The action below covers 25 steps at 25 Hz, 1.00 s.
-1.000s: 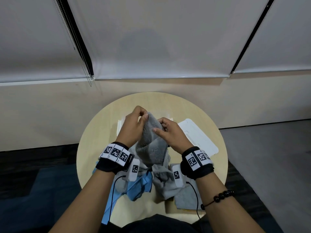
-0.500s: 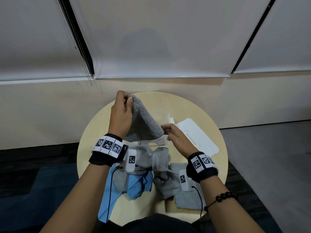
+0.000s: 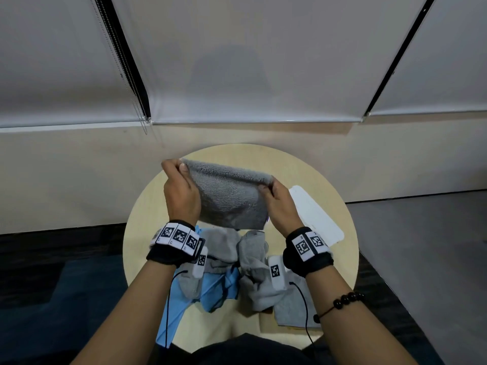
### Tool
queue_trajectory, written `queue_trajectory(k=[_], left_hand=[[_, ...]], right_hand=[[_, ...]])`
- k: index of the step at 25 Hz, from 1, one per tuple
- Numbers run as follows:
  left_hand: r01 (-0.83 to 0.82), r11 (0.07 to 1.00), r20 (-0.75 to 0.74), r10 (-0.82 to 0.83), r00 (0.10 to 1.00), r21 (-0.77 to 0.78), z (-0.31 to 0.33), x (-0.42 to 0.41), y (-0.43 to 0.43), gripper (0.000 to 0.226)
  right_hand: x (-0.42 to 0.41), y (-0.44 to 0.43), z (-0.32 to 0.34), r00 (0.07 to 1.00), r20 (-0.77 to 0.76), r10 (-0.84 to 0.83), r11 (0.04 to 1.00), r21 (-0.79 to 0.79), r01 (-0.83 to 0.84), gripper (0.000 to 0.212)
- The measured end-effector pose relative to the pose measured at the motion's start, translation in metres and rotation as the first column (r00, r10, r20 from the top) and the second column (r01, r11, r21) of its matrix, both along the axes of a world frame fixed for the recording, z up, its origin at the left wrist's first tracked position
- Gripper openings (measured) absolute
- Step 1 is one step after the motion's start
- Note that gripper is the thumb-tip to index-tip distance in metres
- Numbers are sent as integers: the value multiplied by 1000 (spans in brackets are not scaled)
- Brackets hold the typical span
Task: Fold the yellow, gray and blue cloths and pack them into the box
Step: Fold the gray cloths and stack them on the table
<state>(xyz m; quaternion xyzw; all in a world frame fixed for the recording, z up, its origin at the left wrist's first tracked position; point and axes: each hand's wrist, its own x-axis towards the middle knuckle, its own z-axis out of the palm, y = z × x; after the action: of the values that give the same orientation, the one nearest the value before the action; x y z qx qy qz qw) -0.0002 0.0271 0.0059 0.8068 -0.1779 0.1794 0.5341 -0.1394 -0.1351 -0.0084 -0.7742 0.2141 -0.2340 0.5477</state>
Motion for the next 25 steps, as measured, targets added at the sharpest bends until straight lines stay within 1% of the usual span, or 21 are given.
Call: queue_trajectory(k=[3, 5, 7, 10, 12, 14, 17, 19, 20, 22, 23, 24, 25], left_hand=[[-37, 999, -17, 38, 999, 38, -21, -6, -1, 20], [-37, 998, -57, 40, 998, 53, -28, -10, -5, 20], [-28, 999, -106, 32, 994, 34, -32, -13, -9, 19], [-33, 999, -181, 31, 983, -6, -34, -18, -12, 20], [-8, 1000, -217, 7, 976, -4, -35, -21, -14, 18], [44, 999, -270, -40, 962, 9, -37, -25, -16, 13], [106, 994, -400, -87, 912, 25, -50, -40, -23, 11], [141, 990, -523, -107, 846, 25, -62, -54, -32, 17], [158, 987, -576, -118, 809, 19, -66, -60, -36, 25], [252, 968, -661, -197, 724, -11, -73, -71, -43, 40], [321, 945, -719, -262, 644, -57, -76, -78, -46, 45], [368, 915, -794, -344, 501, -164, -81, -85, -50, 46], [370, 874, -843, -437, 312, -316, -85, -95, -53, 42]], right_hand=[[5, 11, 4, 995, 70, -78, 997, 31, 75, 19], [5, 20, 1, 983, 53, -175, 985, 16, 174, 16], [1, 23, -4, 968, 6, -251, 966, -67, 251, 11], [-6, 18, -6, 960, -10, -279, 942, -199, 271, 19], [-11, 13, -6, 958, -19, -286, 929, -252, 272, 22], [-16, 9, -9, 953, -51, -300, 929, -244, 279, 24], [-30, 2, -22, 934, -114, -339, 921, -241, 305, 23], [-43, -7, -33, 909, -207, -363, 921, -229, 316, 20], [-49, -10, -37, 893, -258, -369, 923, -218, 318, 22], [-64, -19, -46, 859, -333, -388, 920, -202, 337, 27], [-70, -24, -50, 849, -346, -400, 916, -193, 353, 27], [-78, -29, -54, 840, -355, -410, 912, -180, 369, 27], [-85, -35, -56, 831, -369, -417, 909, -169, 381, 26]])
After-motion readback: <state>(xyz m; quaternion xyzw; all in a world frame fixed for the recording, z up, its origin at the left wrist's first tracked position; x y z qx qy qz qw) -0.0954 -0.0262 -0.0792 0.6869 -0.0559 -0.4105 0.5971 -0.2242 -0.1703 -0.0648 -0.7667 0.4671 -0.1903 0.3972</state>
